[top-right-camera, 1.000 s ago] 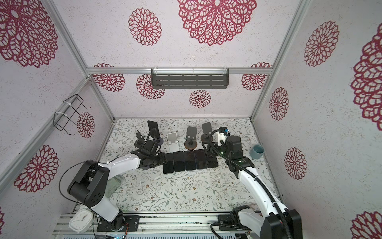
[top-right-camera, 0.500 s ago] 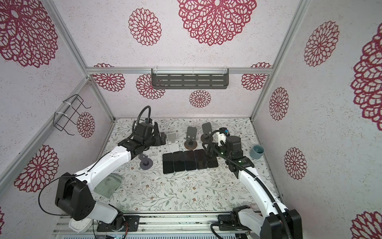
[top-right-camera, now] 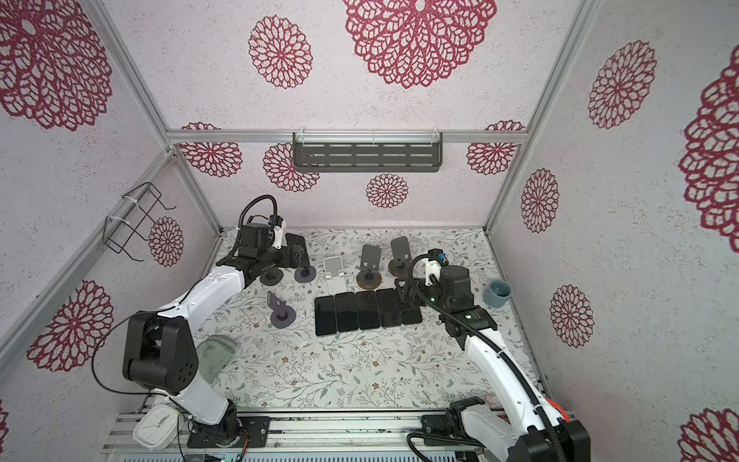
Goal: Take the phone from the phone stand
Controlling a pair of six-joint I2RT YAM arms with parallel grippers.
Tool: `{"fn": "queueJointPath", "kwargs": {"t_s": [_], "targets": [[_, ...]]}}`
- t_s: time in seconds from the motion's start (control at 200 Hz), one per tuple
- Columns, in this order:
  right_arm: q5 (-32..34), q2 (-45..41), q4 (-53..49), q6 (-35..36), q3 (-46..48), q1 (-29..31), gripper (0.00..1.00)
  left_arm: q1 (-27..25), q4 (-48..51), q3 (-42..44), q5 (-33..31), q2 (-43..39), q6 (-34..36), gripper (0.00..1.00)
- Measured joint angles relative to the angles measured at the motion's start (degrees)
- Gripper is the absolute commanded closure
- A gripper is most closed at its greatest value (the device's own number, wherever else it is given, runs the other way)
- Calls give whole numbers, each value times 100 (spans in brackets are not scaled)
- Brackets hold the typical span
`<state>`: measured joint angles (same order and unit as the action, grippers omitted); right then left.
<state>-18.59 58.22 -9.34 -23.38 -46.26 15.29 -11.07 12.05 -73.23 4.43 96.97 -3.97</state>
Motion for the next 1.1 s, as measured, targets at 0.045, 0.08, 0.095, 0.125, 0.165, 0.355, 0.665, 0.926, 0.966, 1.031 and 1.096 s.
{"fn": "queueJointPath", "kwargs": {"t_s": [0.045, 0.08, 0.095, 0.125, 0.165, 0.355, 0.665, 0.926, 0.966, 1.031, 1.096], "targets": [[42, -66, -35, -4, 0, 0, 26, 63, -74, 0, 118, 61, 72, 2], [55, -120, -59, -9, 0, 0, 26, 105, -146, 0, 221, 103, 111, 2], [63, -144, -68, -11, 0, 0, 26, 122, -181, 0, 271, 125, 131, 2], [70, -186, -85, -13, 0, 0, 26, 149, -247, -13, 365, 166, 157, 2], [87, -225, -94, -15, 0, 0, 26, 177, -321, -57, 479, 249, 201, 2], [111, -264, -120, -20, 0, -4, 26, 221, -658, -310, 868, 754, 284, 2], [210, -297, -190, -17, 0, -4, 26, 247, -820, -688, 1003, 1165, 302, 9], [247, -361, -262, -15, 0, -4, 26, 251, -850, -804, 1008, 1226, 297, 32], [254, -361, -269, -15, 0, -4, 26, 251, -848, -807, 1010, 1226, 308, 33], [254, -361, -273, -13, 0, -4, 26, 251, -846, -807, 1003, 1226, 308, 35], [256, -361, -282, -13, 0, -4, 26, 251, -844, -807, 1005, 1226, 308, 38]]}}
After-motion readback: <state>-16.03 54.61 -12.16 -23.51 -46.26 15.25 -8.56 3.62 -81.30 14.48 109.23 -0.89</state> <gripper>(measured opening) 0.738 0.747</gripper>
